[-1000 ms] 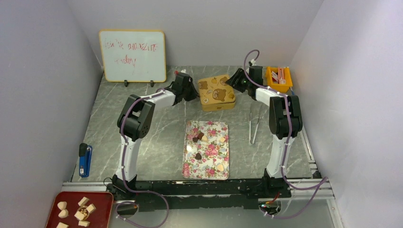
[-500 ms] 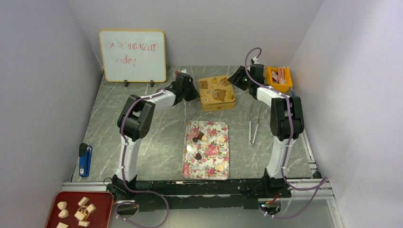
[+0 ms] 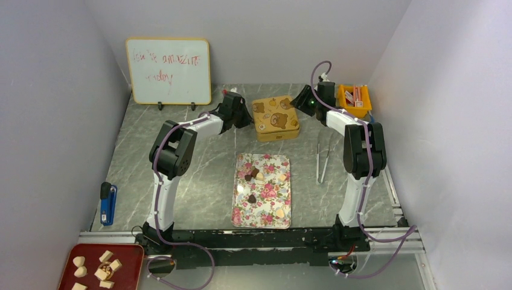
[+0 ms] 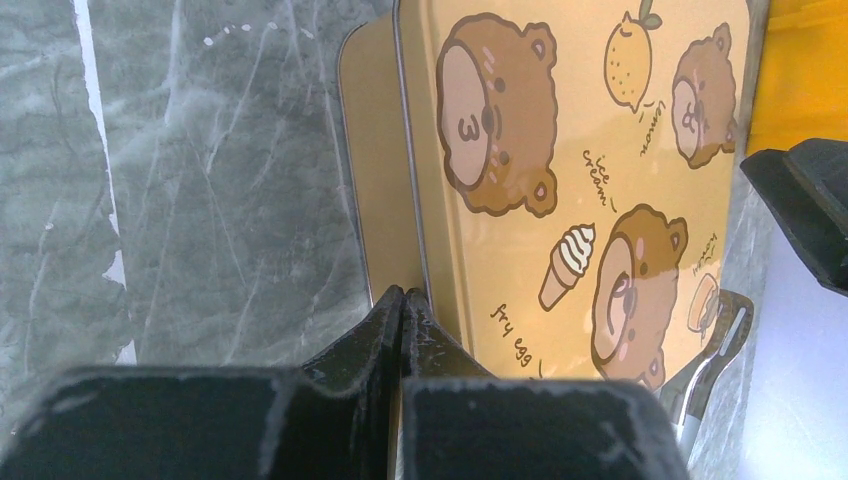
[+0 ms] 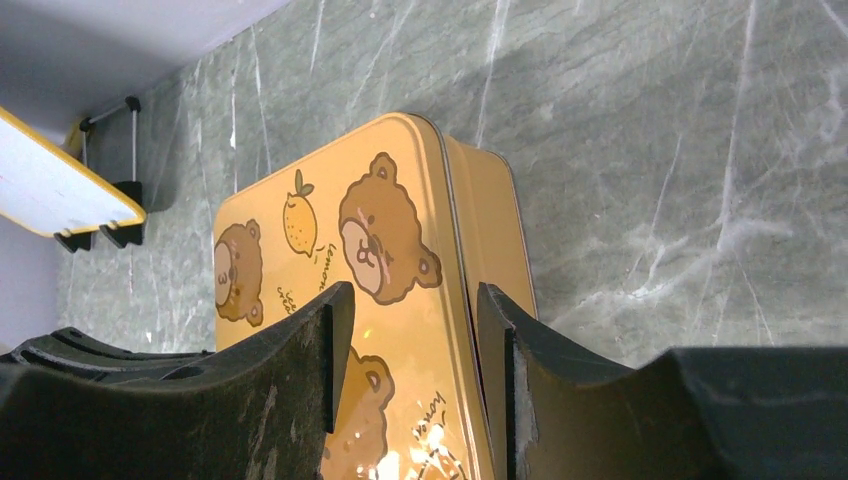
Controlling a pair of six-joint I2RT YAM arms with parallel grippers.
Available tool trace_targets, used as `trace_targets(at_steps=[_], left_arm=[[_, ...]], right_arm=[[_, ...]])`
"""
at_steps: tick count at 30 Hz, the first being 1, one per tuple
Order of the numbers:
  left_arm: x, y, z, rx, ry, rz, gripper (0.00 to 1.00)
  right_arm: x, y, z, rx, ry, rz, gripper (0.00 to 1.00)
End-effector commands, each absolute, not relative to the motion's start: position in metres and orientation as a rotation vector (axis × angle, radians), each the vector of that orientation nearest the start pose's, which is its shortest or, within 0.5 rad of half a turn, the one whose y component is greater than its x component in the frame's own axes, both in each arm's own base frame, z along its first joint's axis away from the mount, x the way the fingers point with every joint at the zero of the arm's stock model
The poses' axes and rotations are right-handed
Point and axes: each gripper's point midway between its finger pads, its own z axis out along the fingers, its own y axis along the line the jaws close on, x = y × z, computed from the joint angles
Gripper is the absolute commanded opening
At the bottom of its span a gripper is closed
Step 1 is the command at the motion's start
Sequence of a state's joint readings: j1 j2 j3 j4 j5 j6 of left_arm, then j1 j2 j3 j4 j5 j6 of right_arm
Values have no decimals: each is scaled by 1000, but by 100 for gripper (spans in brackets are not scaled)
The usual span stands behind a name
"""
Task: Pack the chocolate
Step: Close the box lid on the packing box.
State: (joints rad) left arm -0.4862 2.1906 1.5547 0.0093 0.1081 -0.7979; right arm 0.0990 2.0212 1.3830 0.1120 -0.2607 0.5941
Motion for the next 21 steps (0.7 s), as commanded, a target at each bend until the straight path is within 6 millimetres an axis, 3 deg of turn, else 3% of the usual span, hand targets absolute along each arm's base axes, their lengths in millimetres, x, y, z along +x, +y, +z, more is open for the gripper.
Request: trace_targets(at_steps=[1, 21], left_arm=[[502, -327, 91, -254, 2241, -845, 5], [497, -327, 81, -240, 2272, -844, 5]], right_arm=[[557, 117, 156, 321, 2017, 652, 52], [561, 125, 130, 307, 2094, 693, 53]])
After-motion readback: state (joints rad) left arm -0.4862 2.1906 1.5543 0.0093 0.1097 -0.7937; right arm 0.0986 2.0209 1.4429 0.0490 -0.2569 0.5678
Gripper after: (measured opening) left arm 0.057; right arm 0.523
